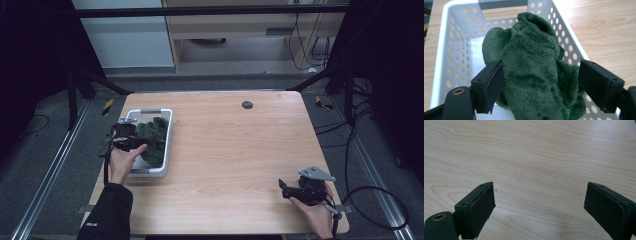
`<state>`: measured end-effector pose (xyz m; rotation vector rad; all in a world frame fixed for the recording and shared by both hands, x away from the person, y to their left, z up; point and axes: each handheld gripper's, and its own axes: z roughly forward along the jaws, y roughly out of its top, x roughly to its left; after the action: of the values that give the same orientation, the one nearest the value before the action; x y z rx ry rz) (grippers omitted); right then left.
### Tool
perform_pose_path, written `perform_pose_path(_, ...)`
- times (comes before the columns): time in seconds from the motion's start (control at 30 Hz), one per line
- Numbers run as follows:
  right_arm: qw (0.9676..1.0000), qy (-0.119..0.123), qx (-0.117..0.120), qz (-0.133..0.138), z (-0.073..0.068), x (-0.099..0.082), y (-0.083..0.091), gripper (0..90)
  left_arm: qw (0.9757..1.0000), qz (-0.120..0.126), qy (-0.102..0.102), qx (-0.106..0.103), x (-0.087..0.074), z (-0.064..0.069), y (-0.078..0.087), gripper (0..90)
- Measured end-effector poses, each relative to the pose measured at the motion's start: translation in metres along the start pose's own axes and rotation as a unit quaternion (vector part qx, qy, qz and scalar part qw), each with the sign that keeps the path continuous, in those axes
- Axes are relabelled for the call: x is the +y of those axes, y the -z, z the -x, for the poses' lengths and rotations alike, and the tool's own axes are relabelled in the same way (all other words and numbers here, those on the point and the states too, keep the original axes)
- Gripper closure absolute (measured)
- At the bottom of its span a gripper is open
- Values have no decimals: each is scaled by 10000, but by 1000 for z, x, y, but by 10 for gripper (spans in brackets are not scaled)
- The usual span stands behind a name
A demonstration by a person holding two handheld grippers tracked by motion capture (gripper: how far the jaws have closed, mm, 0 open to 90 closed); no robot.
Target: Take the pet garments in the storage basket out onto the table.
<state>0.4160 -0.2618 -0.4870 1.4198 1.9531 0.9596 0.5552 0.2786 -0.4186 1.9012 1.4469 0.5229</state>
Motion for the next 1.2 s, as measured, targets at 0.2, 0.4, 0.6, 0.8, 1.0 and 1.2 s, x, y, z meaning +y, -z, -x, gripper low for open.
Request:
perform_pose_path(0.2, 10000, -11, 36, -57, -1, 0, -1, 84, 9999, -148, -66, 19, -2, 0, -6, 146)
perform_pose_path(0.4, 10000, 21, 38, -59, 0, 0, -2, 77, 9996, -266, -68, -29, -3, 0, -12, 135)
perform_pose_path(0.6, 10000, 51, 37, -62, 0, 0, -2, 68, 9992, -398, -67, -21, -4, 0, -18, 117)
perform_pose_path(0.8, 9999, 46, 55, -98, 0, -1, -3, 61, 9989, -458, 21, -7, -7, 0, -23, 116)
perform_pose_path(1.0, 9999, 83, 62, -104, 0, -1, -3, 57, 9982, -587, 105, 61, -8, -2, -25, 142)
perform_pose_path(1.2, 9999, 82, 77, -129, 0, -1, -4, 54, 9971, -724, 126, 201, -10, -1, -27, 245)
